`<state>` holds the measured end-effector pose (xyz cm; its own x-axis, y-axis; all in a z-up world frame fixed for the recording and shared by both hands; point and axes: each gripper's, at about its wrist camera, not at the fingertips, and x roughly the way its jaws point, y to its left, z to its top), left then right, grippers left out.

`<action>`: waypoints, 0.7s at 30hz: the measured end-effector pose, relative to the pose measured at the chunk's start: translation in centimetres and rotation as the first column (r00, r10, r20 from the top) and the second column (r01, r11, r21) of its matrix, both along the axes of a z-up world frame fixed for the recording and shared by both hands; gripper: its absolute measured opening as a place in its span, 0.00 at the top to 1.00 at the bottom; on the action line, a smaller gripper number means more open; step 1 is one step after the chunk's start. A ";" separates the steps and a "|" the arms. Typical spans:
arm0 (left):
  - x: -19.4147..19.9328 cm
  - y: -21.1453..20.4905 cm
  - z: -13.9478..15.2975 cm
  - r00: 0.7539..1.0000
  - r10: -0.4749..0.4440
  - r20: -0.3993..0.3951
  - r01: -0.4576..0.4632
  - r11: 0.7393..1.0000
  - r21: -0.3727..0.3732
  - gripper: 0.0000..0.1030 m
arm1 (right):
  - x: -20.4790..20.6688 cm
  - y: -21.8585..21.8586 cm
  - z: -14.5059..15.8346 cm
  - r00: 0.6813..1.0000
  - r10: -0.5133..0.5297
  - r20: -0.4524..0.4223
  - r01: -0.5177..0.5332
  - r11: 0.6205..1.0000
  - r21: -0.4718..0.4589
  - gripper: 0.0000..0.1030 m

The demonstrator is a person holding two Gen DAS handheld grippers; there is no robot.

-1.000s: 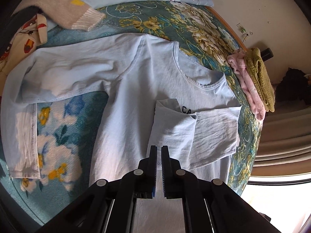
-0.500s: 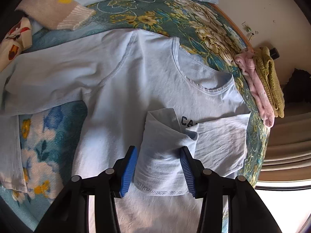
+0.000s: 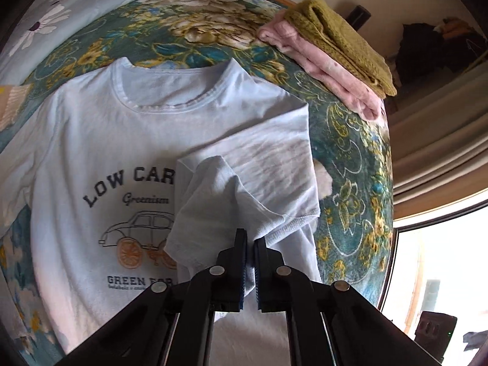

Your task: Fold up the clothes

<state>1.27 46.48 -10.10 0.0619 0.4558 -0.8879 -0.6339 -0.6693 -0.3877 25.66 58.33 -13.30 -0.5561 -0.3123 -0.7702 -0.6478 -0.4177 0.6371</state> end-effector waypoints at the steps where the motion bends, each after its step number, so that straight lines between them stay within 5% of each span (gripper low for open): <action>1: 0.6 0.7 -0.4 1.000 -0.024 0.019 0.024 1.000 -0.011 0.73 | 0.0 0.0 0.0 1.000 0.000 0.001 0.000 1.000 0.000 0.97; 5: 1.7 -0.5 0.6 0.998 -0.043 0.046 0.041 0.998 0.055 0.59 | -0.2 0.1 0.0 1.000 0.007 -0.002 -0.007 1.000 0.008 0.97; 9: -0.6 -4.4 1.3 0.995 0.094 0.020 -0.095 0.993 0.071 0.51 | -0.4 0.2 -0.3 1.000 0.005 -0.002 -0.005 1.000 0.001 0.96; 15: -3.8 -7.3 -2.4 0.920 0.294 0.259 -0.327 0.941 0.092 0.51 | -0.6 -0.3 -0.9 1.000 0.022 0.012 -0.022 1.000 -0.009 0.97; 19: -3.7 -6.9 -2.9 0.884 0.320 0.340 -0.384 0.912 0.141 0.56 | -0.2 0.0 -0.7 1.000 0.004 0.011 -0.004 1.000 -0.008 0.97; 21: -3.6 -6.3 -2.7 0.883 0.323 0.341 -0.389 0.910 0.145 0.75 | -0.3 0.2 -0.7 1.000 -0.003 0.010 0.003 1.000 -0.010 0.96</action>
